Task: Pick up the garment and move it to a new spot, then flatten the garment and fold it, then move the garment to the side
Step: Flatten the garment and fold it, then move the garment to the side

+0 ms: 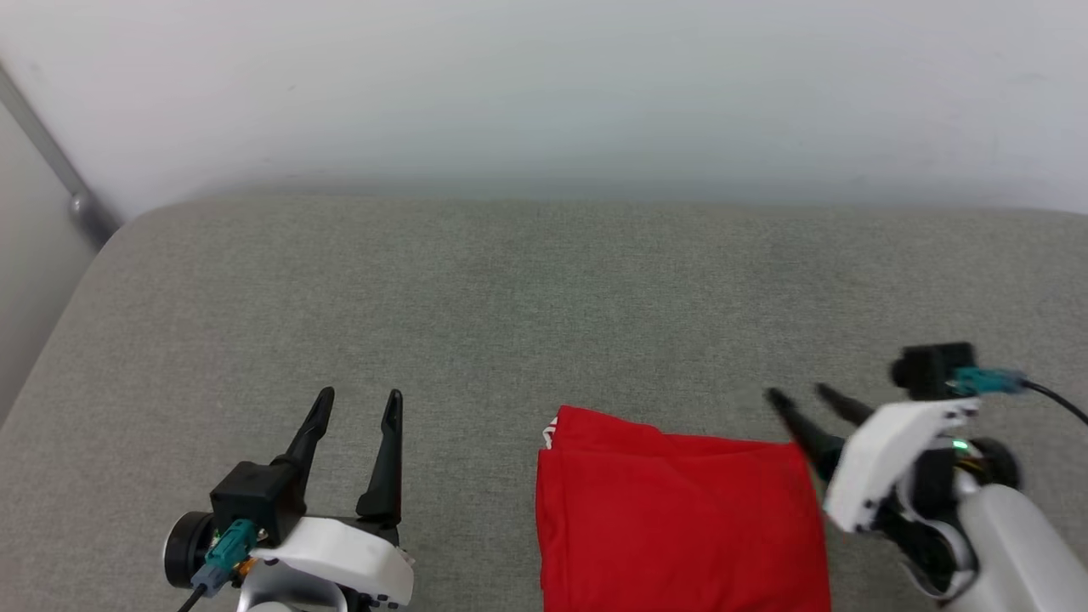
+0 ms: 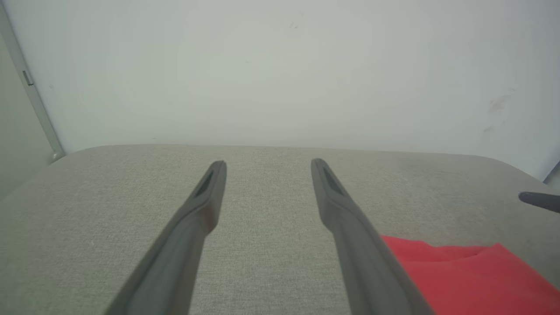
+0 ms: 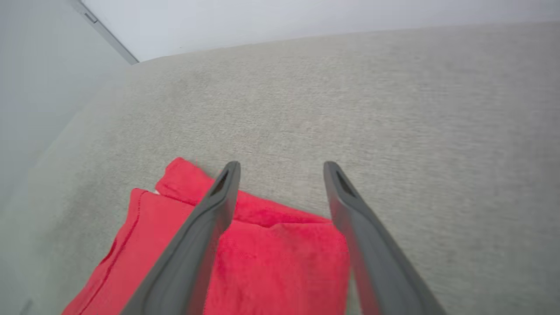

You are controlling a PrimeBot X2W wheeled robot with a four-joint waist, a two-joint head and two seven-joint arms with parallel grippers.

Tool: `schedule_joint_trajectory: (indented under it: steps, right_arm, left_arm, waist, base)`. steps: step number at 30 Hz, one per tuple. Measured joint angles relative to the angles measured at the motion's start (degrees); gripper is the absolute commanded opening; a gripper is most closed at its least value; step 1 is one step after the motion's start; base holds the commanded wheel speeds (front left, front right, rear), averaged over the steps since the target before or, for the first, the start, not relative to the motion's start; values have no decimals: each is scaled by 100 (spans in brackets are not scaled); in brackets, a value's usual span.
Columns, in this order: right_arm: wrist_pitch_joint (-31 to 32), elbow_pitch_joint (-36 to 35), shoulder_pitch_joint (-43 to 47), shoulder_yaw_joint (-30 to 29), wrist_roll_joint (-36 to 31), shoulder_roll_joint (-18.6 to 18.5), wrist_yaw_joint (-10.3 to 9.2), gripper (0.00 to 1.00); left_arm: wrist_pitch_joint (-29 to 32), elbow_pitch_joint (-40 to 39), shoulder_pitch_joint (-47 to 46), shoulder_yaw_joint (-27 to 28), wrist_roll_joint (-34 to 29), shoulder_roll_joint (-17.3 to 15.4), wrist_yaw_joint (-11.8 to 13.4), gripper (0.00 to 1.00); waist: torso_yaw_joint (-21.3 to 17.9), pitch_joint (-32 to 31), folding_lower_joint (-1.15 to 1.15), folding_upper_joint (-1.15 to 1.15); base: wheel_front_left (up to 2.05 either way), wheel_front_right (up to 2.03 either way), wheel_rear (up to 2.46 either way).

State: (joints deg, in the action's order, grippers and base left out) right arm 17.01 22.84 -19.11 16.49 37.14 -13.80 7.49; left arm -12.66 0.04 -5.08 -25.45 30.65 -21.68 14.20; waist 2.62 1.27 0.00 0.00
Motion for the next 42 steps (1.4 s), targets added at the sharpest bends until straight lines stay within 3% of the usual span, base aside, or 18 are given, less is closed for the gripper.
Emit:
schedule_joint_trajectory:
  steps: [5, 11, 16, 24, 42]
  right_arm:
    - [-625, -298, 577, -1106, -1228, -163, 0, 100]
    - [-1458, -1311, 1295, -2049, -2278, -4, 0, 100]
    - [-1846, -2174, 1724, -2124, -2554, 309, 0, 100]
    - [-1741, -3002, 2333, -2018, -2668, 689, 1, 100]
    - [-1290, -3244, 2508, -2119, -2583, 914, 1, 100]
  left_arm:
    - [-42, 46, 41, 82, 45, -2, 44, 100]
    - [-91, 109, 154, 200, 88, -21, 102, 100]
    - [-113, 108, 225, 219, 86, -43, 160, 100]
    - [-113, 120, 293, 187, 80, -51, 204, 100]
    - [-112, 58, 309, 218, 99, -99, 297, 100]
  waist:
    - [-100, -39, 0, 0]
    - [-251, -98, 0, 0]
    - [-327, -159, 0, 0]
    - [-369, -217, 0, 0]
    - [-420, -176, 0, 0]
  base:
    - [0, 0, 0]
    - [0, 0, 0]
    - [0, 0, 0]
    - [0, 0, 0]
    - [0, 0, 0]
